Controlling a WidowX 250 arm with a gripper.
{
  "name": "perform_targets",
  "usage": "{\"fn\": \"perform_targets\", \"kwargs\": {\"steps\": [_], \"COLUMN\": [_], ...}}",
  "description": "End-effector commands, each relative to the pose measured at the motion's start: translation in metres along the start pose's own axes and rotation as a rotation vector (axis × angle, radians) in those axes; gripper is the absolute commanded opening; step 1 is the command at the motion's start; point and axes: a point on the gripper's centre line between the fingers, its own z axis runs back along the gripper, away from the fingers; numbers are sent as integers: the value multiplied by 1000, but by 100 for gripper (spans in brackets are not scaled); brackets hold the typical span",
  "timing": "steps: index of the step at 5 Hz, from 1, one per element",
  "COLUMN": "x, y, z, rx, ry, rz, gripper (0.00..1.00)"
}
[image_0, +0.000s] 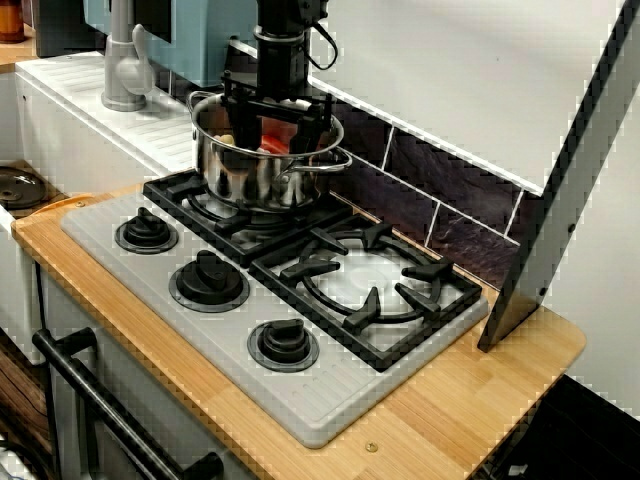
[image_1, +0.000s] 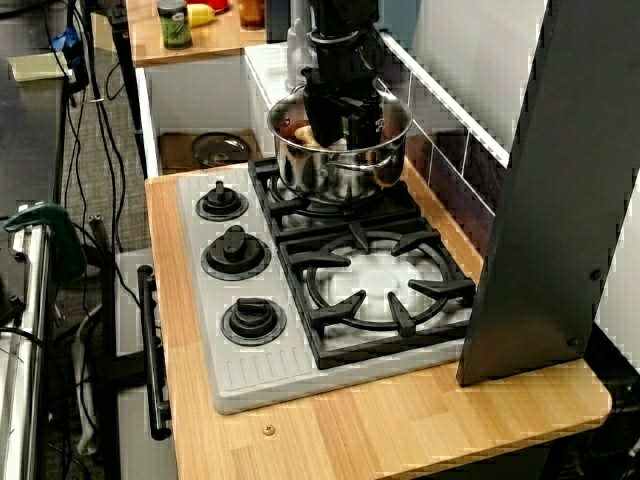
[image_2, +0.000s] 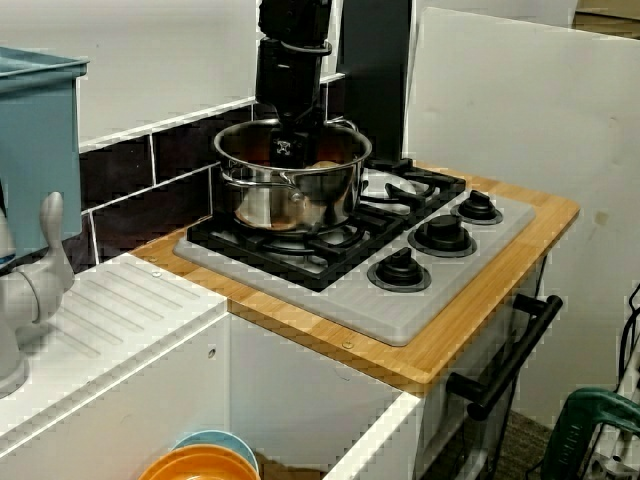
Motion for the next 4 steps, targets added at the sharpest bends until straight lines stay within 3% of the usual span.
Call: {"fn": "perform_targets", "kwargs": {"steps": [1,2,4], "x": [5,4,3], "y": [3,3,2], "z": [-3,-3,-4], "rx": [-10,-10,5], "ry": [21,26,22], "rz": [11,2,-16], "gripper": [100,0,0]}}
